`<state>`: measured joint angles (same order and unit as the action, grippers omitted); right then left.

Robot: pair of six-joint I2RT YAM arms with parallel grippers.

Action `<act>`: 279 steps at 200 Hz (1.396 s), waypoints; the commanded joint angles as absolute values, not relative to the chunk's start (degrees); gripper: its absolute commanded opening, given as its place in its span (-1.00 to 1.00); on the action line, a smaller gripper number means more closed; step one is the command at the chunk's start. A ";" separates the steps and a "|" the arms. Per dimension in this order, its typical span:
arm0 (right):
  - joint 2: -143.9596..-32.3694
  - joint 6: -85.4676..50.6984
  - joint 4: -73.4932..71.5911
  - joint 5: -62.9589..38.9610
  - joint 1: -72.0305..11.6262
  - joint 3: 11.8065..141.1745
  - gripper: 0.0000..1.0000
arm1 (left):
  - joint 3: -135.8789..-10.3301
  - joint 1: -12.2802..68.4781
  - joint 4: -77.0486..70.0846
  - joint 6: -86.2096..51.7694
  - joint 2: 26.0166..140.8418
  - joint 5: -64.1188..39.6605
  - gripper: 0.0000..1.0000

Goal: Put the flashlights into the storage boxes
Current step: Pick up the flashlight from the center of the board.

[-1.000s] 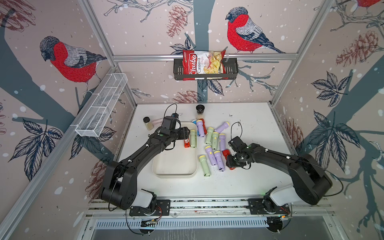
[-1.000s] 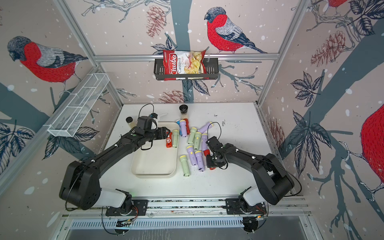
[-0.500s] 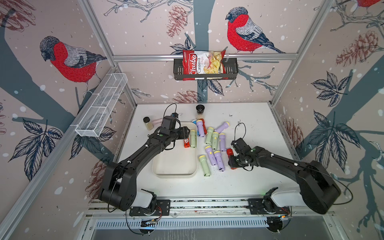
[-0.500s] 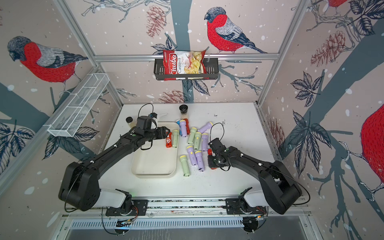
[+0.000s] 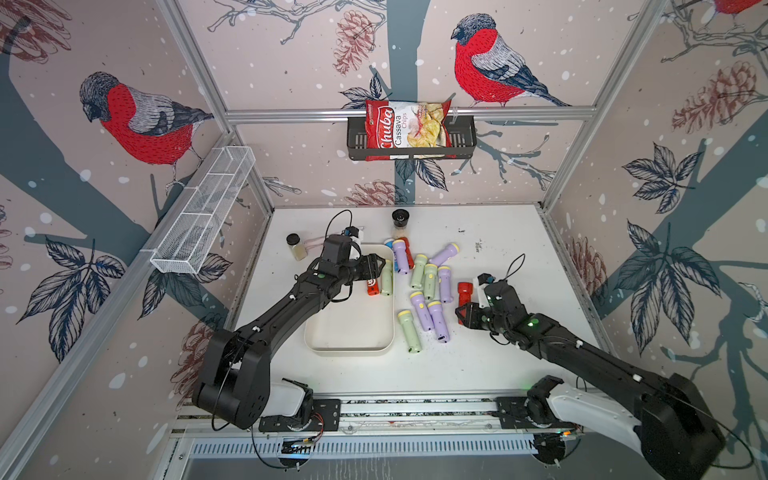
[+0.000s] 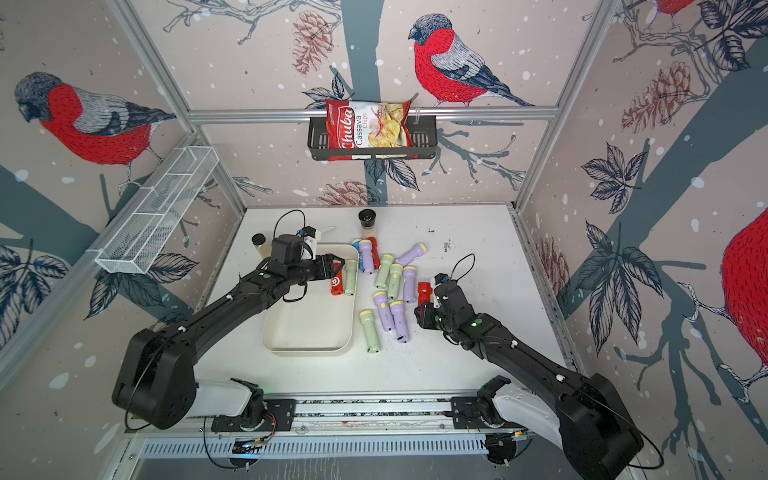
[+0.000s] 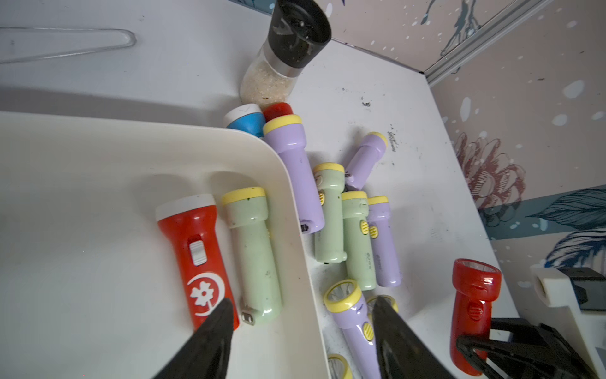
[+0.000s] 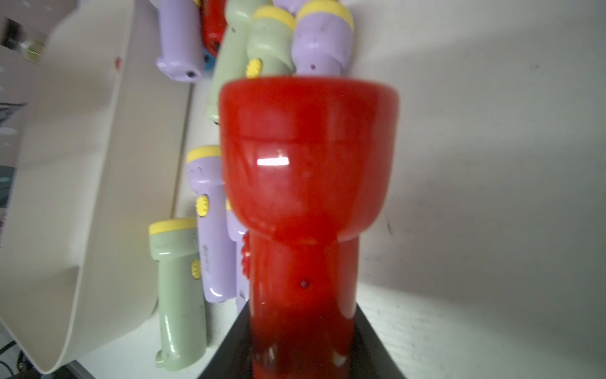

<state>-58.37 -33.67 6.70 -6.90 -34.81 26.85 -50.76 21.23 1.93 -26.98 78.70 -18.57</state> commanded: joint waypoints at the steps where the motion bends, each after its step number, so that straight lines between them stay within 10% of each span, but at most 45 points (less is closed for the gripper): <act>1: -56.59 -35.91 -4.13 -10.26 -34.80 25.13 -0.36 | -49.35 21.84 -5.09 -27.56 77.86 -23.46 0.33; 279: -61.34 -35.36 -25.58 -9.99 -42.08 25.54 -0.37 | -50.79 40.85 -20.45 -28.65 83.95 -26.93 0.26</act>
<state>-61.10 -37.19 -22.61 -11.49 -41.32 24.49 -49.74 40.23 -18.17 -28.58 82.96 -27.66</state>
